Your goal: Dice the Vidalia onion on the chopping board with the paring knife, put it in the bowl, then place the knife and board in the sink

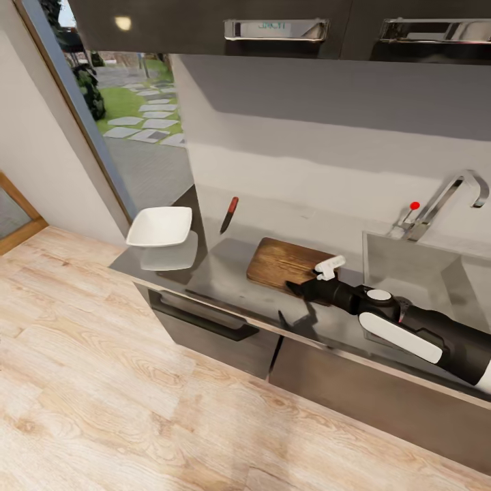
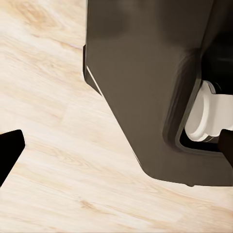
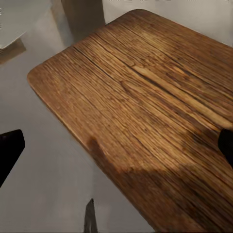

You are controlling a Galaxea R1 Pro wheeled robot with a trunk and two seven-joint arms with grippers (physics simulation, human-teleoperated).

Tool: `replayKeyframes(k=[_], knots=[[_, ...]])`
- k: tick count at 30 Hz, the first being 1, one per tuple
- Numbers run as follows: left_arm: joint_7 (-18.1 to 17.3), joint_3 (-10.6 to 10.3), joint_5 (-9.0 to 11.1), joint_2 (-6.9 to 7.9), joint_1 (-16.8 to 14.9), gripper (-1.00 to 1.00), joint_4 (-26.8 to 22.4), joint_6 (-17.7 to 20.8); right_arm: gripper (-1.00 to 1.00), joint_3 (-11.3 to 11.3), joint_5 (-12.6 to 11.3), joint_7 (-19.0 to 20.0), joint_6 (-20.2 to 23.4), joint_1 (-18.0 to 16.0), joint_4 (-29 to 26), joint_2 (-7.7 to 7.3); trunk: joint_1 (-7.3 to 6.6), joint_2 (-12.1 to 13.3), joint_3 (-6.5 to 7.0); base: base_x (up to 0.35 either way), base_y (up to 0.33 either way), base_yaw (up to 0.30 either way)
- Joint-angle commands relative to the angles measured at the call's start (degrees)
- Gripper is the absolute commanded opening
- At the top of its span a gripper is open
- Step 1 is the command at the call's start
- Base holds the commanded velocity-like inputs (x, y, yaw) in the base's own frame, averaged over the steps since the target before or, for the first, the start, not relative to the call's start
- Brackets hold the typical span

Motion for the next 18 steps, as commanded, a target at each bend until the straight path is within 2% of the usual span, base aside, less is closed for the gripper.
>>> replayKeyframes(k=[1,18], knots=[[0.0,0.4,0.1,-0.03,0.0,1.00,-0.1,-0.1,1.00,0.2,-0.4,-0.5,0.0,-0.1,-0.1,-0.04,0.03,-0.1,-0.09,0.000,0.217,0.000],[0.0,1.0,0.1,-0.05,0.0,1.00,-0.1,-0.1,1.00,0.2,-0.4,-0.7,0.0,-0.1,-0.1,-0.04,0.03,-0.1,-0.09,0.011,0.277,0.000]])
